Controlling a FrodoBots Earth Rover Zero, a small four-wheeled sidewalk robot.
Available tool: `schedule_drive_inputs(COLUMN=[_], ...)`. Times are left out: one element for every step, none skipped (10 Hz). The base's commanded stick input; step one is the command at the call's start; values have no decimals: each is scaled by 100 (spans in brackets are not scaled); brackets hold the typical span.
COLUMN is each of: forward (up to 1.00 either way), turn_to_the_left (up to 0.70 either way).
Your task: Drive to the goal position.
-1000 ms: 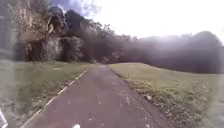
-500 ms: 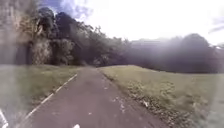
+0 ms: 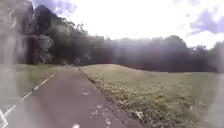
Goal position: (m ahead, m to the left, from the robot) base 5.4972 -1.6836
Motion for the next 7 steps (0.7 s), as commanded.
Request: schedule_drive_inputs(forward=[100,100,100,0,0,0,0], turn_to_the_left=[-40,-40,-40,-81,-43,-4,0])
